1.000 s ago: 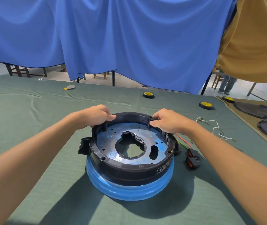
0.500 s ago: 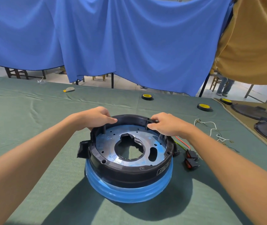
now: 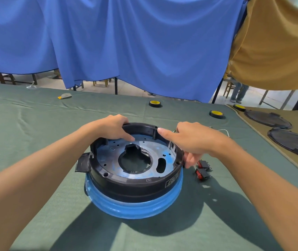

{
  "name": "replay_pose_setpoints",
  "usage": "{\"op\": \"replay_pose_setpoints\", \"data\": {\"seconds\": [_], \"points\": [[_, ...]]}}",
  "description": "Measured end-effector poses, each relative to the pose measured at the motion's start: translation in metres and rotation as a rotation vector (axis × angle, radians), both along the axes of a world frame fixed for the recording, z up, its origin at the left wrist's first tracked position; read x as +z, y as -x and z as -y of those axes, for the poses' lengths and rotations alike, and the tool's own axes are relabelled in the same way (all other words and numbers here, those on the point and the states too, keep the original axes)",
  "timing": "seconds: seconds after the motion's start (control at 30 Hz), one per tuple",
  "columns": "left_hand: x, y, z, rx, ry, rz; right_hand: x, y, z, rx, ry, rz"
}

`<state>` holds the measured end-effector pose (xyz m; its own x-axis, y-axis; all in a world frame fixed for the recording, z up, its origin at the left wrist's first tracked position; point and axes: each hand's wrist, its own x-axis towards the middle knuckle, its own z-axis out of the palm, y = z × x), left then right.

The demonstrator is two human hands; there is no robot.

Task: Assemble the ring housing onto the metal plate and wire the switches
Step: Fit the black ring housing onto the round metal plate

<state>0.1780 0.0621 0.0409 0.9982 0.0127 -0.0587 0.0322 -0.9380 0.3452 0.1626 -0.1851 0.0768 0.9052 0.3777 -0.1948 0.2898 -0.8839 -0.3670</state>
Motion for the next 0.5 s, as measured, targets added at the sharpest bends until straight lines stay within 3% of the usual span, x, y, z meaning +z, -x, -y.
{"op": "replay_pose_setpoints", "data": {"seconds": [0.1,0.2,0.4,0.5], "points": [[-0.003,0.001,-0.001,-0.009,-0.018,0.021,0.003,0.001,0.002,-0.03,0.046,0.002],[-0.004,0.003,-0.001,-0.014,-0.019,0.028,-0.009,0.006,0.005,-0.049,0.097,-0.148],[-0.004,0.008,-0.01,0.036,-0.031,0.024,-0.022,0.002,0.005,-0.132,-0.362,-0.394],[-0.002,0.013,-0.021,0.075,-0.026,0.022,-0.02,0.005,-0.005,-0.119,-0.424,-0.419]]}}
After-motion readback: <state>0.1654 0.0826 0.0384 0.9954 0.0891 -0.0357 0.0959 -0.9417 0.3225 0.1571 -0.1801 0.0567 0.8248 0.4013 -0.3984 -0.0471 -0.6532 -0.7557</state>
